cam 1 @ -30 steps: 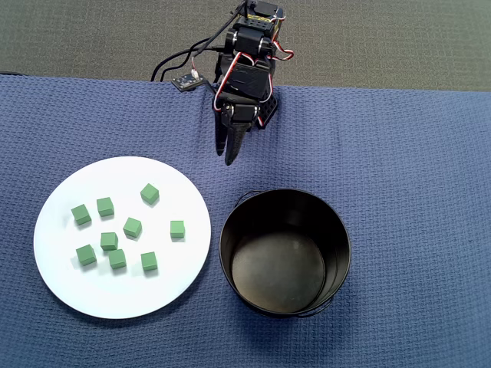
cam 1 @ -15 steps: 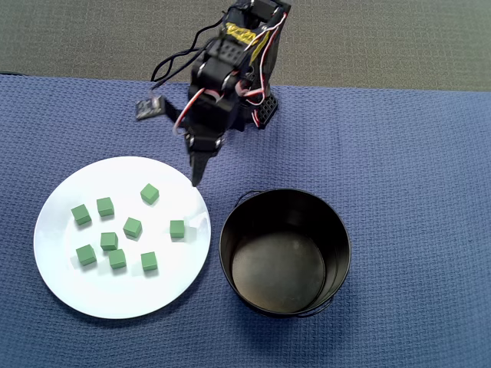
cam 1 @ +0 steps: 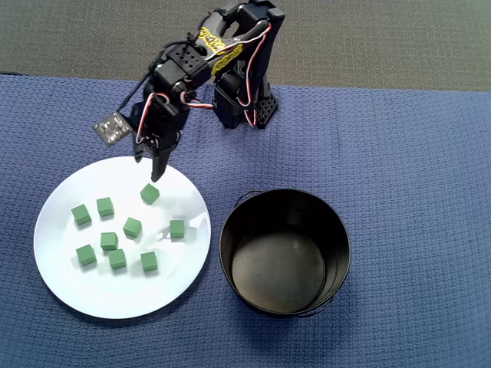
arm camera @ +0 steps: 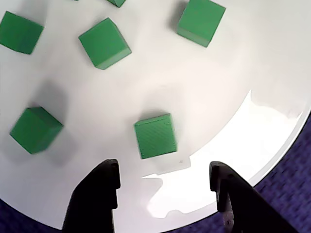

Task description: Pick up the green cubes from the white plate and place them in the black recipient

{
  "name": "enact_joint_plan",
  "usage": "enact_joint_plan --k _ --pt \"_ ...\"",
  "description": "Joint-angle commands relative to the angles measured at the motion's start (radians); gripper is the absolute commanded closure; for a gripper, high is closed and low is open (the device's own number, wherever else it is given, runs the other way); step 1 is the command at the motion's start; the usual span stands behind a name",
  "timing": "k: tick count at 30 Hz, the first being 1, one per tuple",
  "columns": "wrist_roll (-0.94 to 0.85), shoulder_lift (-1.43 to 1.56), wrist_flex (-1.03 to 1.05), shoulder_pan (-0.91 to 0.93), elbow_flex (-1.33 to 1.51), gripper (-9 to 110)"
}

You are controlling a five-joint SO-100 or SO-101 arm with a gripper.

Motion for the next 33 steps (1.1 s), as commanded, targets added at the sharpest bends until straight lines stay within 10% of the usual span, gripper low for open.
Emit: enact_joint_plan --k 1,33 --pt "-0.225 -0.035 -0.025 0.028 -0.087 84" --pt "-0.249 -0.296 -0.302 -0.029 -0.035 79"
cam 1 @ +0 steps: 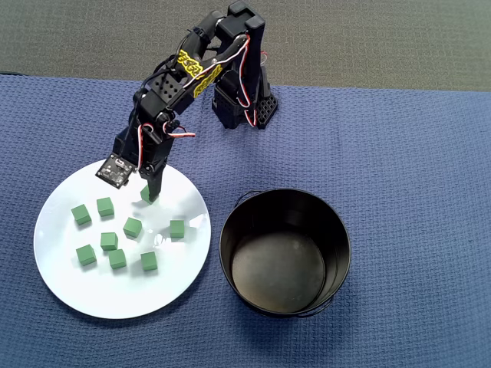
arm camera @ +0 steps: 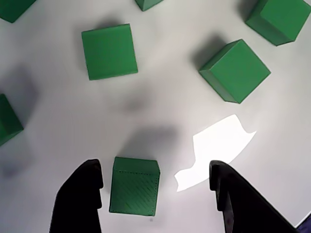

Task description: Pick up the green cubes from the white plate and place them in the black recipient

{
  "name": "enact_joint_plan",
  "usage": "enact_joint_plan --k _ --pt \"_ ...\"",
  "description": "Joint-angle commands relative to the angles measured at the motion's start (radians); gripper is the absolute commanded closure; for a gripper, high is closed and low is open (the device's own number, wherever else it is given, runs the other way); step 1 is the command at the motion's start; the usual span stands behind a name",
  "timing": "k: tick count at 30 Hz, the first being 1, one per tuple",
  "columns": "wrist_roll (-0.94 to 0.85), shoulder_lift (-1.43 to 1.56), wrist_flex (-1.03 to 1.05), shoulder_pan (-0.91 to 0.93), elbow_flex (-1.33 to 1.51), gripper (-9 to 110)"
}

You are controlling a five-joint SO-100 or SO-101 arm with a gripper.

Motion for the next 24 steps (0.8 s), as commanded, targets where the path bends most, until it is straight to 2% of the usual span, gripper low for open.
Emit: enact_joint_plan --k 1,10,24 --pt "0.046 0.002 -0.041 -0.020 -0.003 79" --pt "0.178 0.002 -0.025 -0.055 0.020 76" --pt "0.179 0.006 -0.063 -0.043 0.077 75"
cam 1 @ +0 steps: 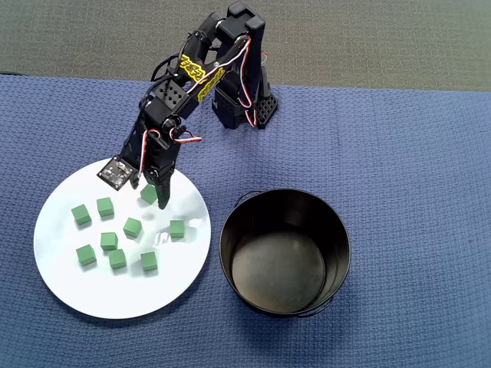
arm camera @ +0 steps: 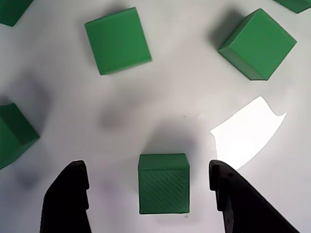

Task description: Pick up the green cubes from the white plate and place them in the black recipient

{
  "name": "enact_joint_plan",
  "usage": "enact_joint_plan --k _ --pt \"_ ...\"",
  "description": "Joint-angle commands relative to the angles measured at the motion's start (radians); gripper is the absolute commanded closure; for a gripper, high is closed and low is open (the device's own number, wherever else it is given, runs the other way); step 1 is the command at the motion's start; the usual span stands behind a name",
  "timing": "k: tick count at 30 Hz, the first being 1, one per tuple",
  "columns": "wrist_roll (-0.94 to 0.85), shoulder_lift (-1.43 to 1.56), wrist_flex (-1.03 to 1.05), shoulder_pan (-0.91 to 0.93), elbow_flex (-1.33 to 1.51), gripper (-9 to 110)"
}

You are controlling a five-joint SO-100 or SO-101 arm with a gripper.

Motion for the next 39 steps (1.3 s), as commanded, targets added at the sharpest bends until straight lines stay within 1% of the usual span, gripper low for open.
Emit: enact_joint_plan --k 1,7,14,16,17,19,25,30,35,37,39 --pt "0.002 0.008 -0.034 -0.006 0.005 76" --pt "0.006 -0.002 -0.058 -0.012 0.032 77" --pt "0.011 -0.025 -0.124 -0.009 0.077 82" --pt "0.015 -0.028 -0.126 -0.011 0.077 85" --pt "0.018 -0.028 -0.129 -0.012 0.077 89" --pt "0.032 -0.028 -0.146 -0.017 0.078 101" --pt "0.066 -0.017 -0.140 -0.025 0.071 101" --pt "0.173 0.064 -0.006 -0.052 -0.017 101" --pt "0.321 0.236 0.379 -0.092 -0.190 101" --pt "0.356 0.298 0.472 -0.100 -0.241 101" --pt "0.399 0.345 0.518 -0.115 -0.281 101"
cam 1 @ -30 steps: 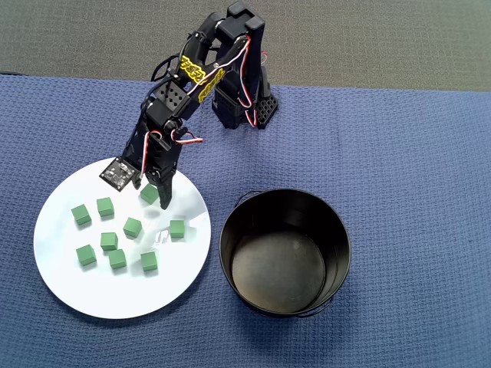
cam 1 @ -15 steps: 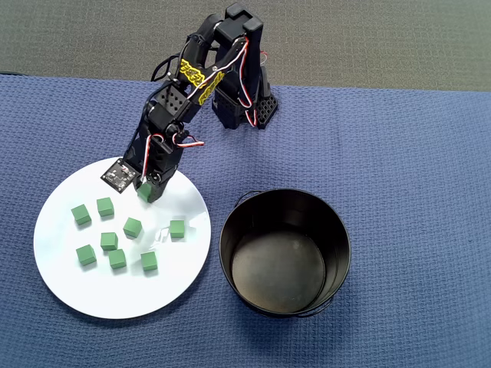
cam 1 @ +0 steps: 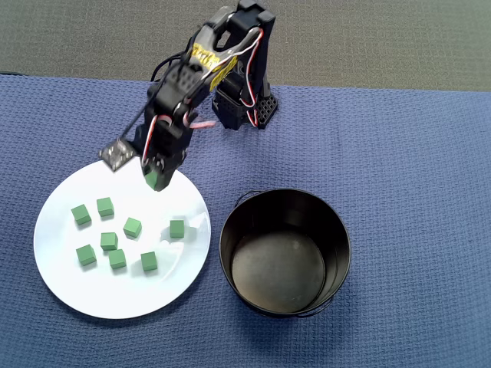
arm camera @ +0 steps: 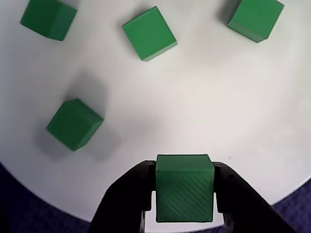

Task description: Pick up the green cubes from the white plate and place them in the black recipient

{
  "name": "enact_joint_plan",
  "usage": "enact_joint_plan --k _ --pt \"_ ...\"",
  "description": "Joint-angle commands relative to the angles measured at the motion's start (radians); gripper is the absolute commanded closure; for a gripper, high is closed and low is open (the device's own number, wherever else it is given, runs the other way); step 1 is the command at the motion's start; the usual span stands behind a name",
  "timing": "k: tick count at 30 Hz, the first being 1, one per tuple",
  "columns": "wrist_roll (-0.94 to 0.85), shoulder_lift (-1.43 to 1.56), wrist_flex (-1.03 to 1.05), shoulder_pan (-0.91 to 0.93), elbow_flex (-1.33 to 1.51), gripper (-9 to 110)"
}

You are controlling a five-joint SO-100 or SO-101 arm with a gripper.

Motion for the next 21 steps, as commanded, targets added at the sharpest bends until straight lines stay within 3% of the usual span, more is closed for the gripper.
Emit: enact_joint_plan --k 1,12,21 --pt "0.104 0.141 0.133 -0.041 -0.152 101" --pt "0.502 0.080 0.316 -0.373 -0.601 101" --pt "0.770 -0.095 0.216 -0.742 -0.653 102"
